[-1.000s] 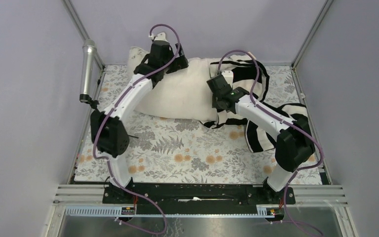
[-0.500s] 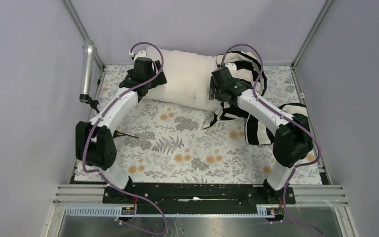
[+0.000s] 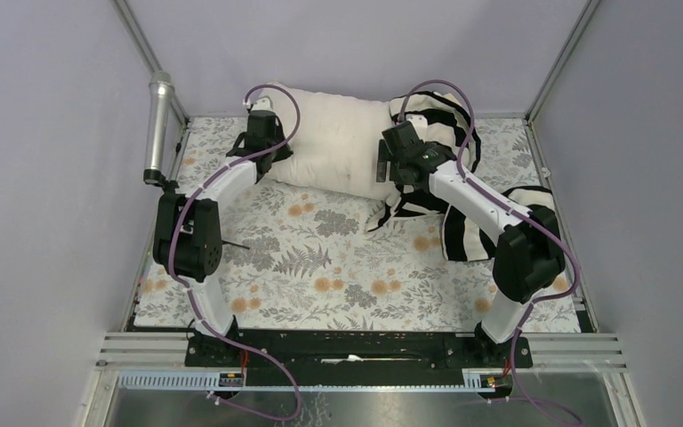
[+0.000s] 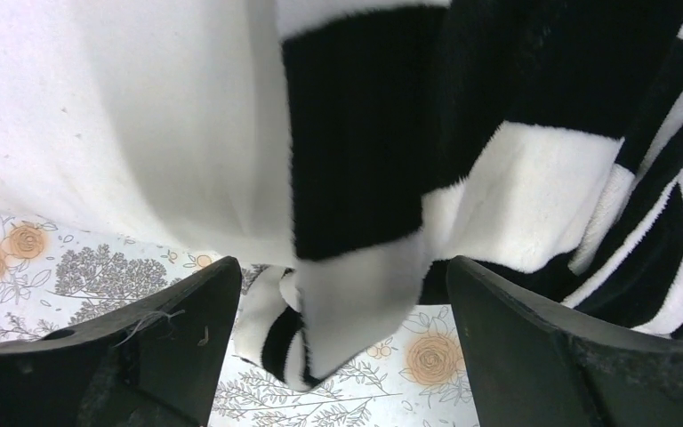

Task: Put the pillow into the pillowcase
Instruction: Stuff the pillow into the pillowcase.

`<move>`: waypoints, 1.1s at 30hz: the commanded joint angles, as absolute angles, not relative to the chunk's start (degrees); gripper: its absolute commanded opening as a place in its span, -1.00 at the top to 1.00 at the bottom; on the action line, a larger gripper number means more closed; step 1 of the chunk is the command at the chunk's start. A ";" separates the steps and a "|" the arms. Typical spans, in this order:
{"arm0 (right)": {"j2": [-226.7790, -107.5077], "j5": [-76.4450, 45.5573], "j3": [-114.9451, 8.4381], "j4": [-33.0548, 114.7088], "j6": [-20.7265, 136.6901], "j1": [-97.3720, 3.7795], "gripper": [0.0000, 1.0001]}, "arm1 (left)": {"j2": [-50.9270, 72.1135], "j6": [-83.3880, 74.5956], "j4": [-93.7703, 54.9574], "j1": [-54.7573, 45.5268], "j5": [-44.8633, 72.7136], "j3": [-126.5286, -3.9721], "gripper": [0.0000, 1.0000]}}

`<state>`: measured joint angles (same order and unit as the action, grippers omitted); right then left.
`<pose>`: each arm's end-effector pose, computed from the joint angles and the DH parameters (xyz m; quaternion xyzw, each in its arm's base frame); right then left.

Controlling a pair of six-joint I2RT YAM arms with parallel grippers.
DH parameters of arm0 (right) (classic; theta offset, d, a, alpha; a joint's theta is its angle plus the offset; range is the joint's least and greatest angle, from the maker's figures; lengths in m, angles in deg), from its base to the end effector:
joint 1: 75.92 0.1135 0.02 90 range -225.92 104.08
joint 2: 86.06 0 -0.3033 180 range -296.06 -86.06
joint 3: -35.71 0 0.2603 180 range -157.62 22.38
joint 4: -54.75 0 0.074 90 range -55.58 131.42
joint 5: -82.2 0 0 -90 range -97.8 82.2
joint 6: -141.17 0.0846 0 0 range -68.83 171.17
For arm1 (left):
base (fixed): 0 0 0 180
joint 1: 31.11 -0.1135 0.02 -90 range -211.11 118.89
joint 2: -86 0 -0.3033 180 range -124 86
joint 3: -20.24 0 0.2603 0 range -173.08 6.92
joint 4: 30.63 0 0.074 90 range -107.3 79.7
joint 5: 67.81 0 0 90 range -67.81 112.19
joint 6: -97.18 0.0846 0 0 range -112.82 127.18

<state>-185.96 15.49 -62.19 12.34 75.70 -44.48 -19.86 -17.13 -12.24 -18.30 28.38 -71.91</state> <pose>0.3934 0.2013 0.2970 0.0236 0.9060 0.0137 0.4224 0.4795 -0.0997 0.2595 -0.1135 0.8668 -0.1091 0.4732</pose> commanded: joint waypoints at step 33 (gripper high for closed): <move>-177.85 2.98 -72.80 4.33 81.44 -27.40 -0.43 | 12.44 -36.99 3.24 -12.01 18.72 -49.19 1.00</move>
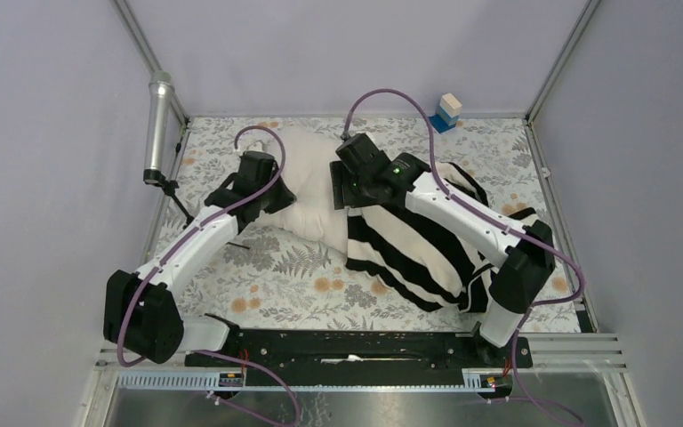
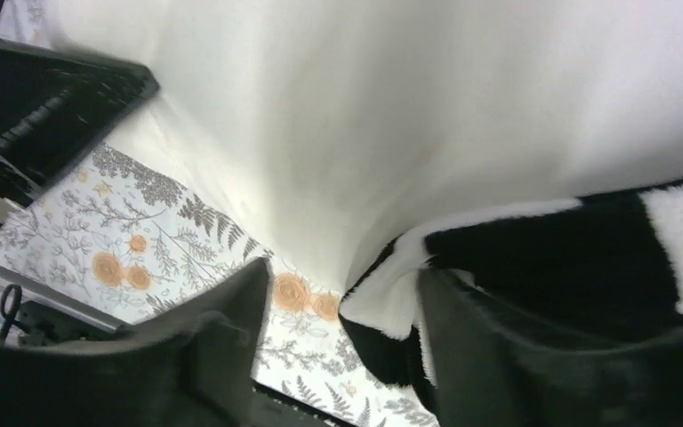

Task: Put the pillow into the pillowcase
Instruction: Stuff the pillow into the pillowcase.

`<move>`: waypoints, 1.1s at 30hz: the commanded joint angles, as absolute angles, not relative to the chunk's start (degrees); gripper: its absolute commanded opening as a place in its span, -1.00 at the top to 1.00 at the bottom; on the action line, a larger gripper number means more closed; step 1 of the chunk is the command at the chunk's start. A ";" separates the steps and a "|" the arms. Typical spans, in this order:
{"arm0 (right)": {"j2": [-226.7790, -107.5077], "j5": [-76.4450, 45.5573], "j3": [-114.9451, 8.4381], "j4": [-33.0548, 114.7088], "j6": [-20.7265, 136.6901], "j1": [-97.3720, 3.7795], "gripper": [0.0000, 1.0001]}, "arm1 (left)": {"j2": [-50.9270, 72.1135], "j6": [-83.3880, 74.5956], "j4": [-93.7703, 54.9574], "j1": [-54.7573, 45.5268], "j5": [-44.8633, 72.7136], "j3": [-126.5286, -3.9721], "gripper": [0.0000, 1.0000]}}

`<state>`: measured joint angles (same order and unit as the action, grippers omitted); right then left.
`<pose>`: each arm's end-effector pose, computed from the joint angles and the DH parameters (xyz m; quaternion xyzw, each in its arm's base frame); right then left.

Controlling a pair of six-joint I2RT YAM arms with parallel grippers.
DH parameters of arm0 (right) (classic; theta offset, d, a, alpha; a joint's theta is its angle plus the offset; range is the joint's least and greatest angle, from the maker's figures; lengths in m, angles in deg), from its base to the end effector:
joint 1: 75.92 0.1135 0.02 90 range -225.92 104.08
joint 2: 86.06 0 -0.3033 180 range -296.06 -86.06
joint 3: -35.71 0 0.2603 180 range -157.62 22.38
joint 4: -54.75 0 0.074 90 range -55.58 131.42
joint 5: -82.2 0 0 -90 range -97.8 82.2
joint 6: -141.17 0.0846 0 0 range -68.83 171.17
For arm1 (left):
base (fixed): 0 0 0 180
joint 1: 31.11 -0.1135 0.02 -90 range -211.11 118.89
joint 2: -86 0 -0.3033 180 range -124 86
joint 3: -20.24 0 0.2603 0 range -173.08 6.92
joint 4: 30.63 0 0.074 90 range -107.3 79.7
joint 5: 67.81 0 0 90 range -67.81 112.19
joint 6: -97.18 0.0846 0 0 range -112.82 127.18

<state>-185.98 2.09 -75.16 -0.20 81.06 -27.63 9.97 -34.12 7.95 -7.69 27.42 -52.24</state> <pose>0.3043 0.3195 0.3524 -0.1134 0.9107 0.1839 0.3522 0.3003 -0.1217 0.2856 -0.1602 0.8991 -0.1817 0.3647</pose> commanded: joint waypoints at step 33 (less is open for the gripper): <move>-179.13 26.28 -64.99 -3.06 81.59 -42.38 -0.99 | 16.99 -42.47 -3.34 -7.66 17.85 -37.08 1.00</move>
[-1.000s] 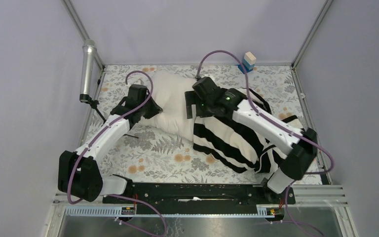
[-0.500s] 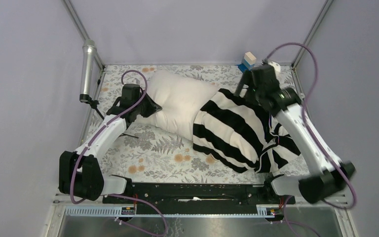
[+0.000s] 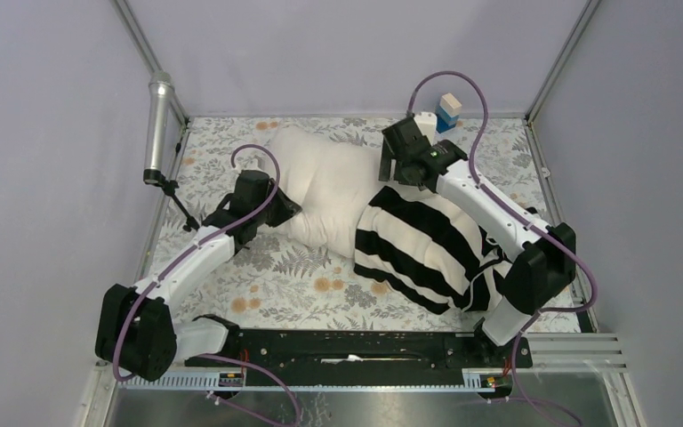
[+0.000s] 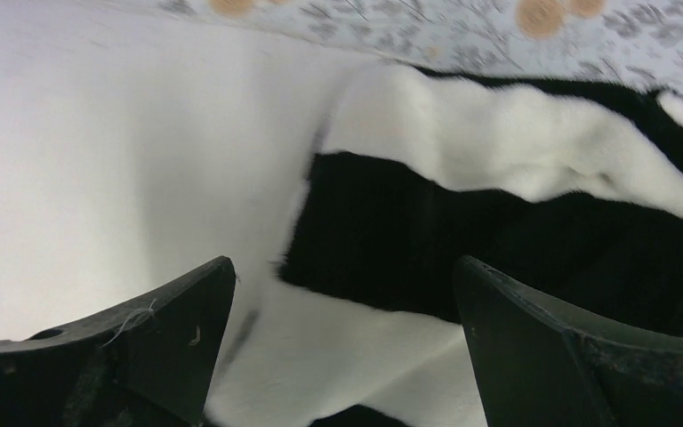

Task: Put the pillow into the pillowcase
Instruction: Stuff the pillow into the pillowcase.

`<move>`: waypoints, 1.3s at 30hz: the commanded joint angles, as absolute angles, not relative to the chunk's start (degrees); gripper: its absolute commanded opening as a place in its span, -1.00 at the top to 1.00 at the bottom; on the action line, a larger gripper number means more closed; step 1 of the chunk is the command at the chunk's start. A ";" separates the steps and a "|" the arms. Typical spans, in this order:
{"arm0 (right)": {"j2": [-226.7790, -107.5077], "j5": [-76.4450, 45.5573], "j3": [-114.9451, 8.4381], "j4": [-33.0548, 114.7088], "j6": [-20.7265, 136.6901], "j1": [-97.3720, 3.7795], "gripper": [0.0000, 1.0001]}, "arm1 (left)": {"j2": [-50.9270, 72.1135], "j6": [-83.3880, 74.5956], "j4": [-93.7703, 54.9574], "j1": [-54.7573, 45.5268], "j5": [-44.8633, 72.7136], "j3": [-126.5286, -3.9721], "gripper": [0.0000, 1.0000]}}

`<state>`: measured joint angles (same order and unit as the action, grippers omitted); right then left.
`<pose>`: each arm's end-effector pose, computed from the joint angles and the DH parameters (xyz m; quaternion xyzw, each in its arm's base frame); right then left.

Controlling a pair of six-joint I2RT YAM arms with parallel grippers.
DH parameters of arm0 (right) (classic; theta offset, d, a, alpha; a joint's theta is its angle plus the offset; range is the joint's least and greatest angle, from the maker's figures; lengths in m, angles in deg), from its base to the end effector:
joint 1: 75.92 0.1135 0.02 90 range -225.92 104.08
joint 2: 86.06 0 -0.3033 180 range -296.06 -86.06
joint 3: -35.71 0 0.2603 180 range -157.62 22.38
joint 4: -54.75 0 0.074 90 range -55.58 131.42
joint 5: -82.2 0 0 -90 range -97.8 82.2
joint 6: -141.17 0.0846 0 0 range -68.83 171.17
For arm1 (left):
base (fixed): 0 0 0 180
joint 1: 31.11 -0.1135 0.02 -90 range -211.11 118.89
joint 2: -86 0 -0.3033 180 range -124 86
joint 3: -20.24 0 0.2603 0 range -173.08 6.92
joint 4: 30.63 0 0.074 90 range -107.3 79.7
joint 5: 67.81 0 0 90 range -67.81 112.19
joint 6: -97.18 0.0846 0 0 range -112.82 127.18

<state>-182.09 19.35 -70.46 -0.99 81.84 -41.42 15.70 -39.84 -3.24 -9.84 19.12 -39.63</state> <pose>0.3619 0.2019 0.3543 0.0586 0.9025 0.0147 0.4265 0.2769 -0.1127 0.2547 -0.1886 0.8778 -0.2667 0.3503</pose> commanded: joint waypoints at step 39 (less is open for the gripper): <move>-211.70 5.20 -128.17 -7.88 72.27 -36.75 -0.88 | 9.97 -34.30 0.78 -14.30 14.87 -54.19 1.00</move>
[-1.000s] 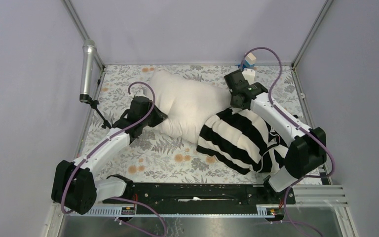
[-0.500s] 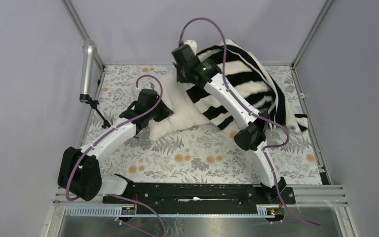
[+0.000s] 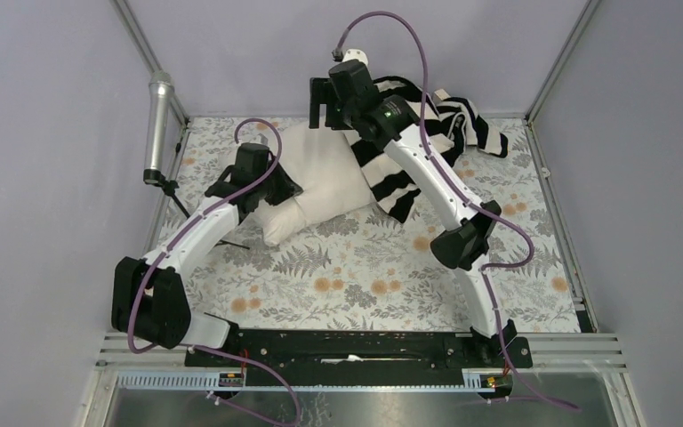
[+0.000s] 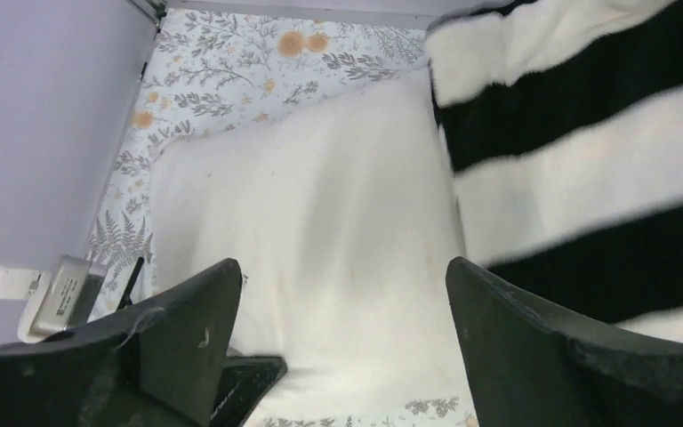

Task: Put the pillow into the pillowcase
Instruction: Stuff the pillow into the pillowcase.

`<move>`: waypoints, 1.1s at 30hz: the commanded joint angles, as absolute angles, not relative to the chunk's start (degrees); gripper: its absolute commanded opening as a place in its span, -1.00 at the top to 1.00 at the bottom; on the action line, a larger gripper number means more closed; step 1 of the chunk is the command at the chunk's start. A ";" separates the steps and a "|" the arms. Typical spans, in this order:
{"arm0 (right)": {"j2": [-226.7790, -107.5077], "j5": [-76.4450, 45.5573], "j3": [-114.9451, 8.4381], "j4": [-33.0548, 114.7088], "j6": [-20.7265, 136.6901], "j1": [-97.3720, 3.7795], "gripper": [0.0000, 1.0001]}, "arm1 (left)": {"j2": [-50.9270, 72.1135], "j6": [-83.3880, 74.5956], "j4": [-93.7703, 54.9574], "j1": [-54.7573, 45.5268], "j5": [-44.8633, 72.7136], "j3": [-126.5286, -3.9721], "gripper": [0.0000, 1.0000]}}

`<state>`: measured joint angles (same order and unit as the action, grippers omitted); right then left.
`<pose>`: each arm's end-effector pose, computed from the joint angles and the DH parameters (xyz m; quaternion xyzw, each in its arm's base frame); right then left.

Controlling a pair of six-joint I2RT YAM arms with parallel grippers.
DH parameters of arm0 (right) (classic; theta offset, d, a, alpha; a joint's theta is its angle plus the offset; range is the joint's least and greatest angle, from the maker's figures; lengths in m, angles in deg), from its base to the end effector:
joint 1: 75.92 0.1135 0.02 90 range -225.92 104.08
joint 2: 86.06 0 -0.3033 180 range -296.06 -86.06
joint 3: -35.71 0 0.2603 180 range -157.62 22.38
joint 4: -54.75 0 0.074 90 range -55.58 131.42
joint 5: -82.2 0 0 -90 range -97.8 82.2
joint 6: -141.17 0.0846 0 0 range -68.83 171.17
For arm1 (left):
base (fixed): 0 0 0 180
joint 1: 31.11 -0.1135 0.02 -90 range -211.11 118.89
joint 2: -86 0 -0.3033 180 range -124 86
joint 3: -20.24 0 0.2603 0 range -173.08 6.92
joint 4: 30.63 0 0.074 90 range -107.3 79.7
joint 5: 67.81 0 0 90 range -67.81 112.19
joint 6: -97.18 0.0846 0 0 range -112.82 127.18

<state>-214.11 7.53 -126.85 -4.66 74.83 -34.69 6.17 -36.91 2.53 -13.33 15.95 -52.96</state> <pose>0.4378 0.3540 0.4343 -0.0567 0.8366 0.1912 0.5103 0.3271 -0.1146 0.2808 -0.1833 0.8857 -0.2601 0.3380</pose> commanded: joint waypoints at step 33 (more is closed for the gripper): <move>-181.78 0.89 -54.53 30.44 77.43 -59.49 -0.95 | 25.15 -31.31 11.41 -28.83 14.34 -48.47 1.00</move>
<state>-184.30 5.67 -54.96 23.38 77.82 -63.45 24.05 -34.25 13.94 -28.11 18.22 -48.13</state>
